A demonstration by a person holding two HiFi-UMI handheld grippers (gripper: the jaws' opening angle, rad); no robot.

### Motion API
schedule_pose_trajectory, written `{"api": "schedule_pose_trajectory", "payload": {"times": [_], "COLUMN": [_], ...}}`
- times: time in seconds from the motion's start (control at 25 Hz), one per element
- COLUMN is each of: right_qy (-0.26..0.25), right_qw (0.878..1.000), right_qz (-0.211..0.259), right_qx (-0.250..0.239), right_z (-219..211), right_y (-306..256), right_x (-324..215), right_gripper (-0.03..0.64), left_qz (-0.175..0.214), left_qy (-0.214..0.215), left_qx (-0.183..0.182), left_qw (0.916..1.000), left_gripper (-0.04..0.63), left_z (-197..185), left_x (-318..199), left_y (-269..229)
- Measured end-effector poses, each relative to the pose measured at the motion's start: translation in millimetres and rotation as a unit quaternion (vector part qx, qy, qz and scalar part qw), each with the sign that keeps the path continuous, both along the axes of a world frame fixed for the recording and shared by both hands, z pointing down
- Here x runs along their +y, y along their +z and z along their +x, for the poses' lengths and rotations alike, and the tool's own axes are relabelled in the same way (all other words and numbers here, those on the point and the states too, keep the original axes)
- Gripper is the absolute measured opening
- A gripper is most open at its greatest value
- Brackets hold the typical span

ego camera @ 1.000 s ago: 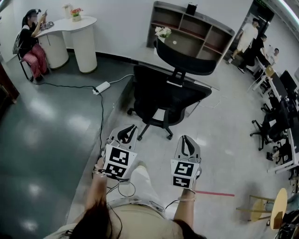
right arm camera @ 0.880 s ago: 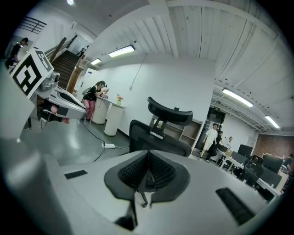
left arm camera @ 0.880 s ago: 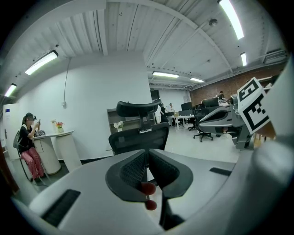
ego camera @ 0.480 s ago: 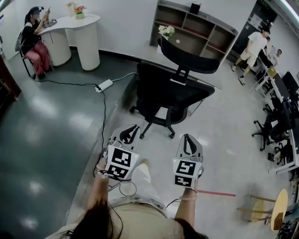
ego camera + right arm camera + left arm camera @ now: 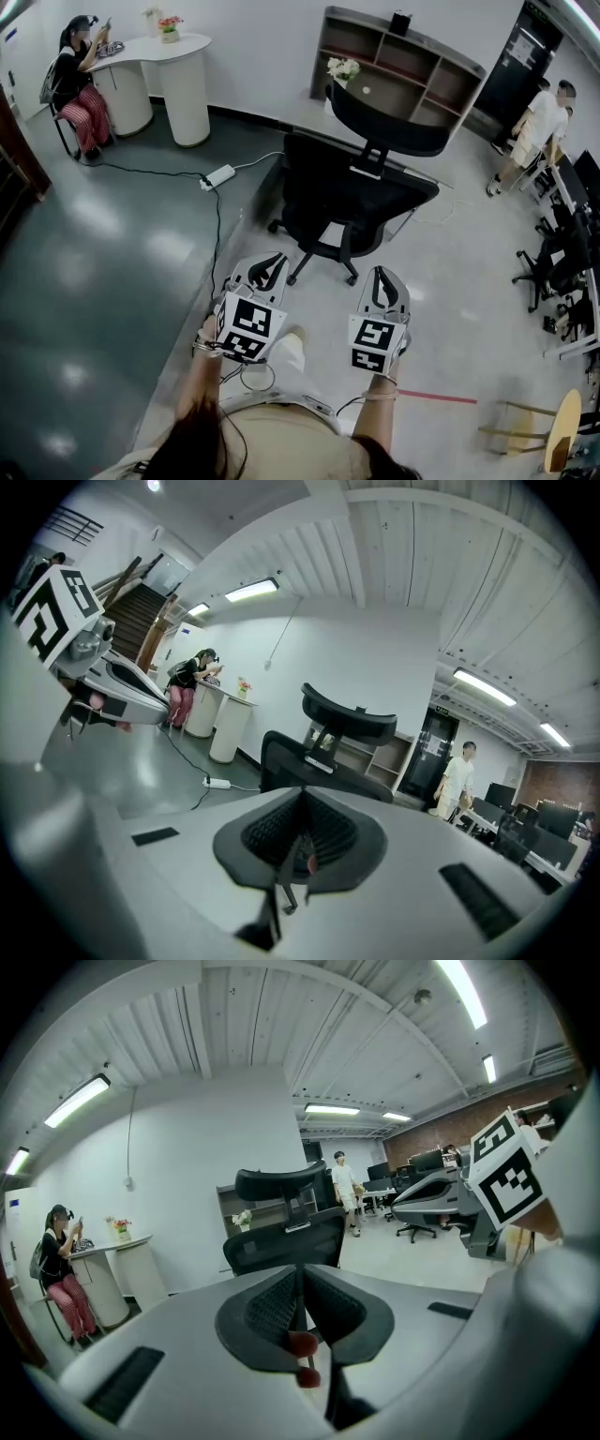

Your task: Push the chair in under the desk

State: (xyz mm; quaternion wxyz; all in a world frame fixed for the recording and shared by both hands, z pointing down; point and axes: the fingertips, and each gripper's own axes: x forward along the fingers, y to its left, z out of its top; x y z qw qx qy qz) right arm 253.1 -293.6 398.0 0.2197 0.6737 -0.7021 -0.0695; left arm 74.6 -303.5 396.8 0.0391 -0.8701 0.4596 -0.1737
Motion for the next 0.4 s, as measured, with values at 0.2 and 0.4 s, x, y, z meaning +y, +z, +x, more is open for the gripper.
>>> {"api": "schedule_pose_trajectory", "payload": {"times": [0.2,0.4], "right_qy": [0.003,0.002], "right_qw": [1.000,1.000], "right_qz": [0.000,0.003], "right_qx": [-0.007,-0.005], "right_z": [4,8], "right_y": [0,1], "right_x": [-1,-4], "right_gripper": [0.026,0.028], "left_qz": [-0.001,-0.007], "left_qy": [0.015,0.018], "left_qx": [0.002,0.001], "left_qw": [0.9999,0.9998], "left_gripper": [0.032,0.032], "left_z": [12,18], "left_x": [0,-3], "left_y": [0,3]}}
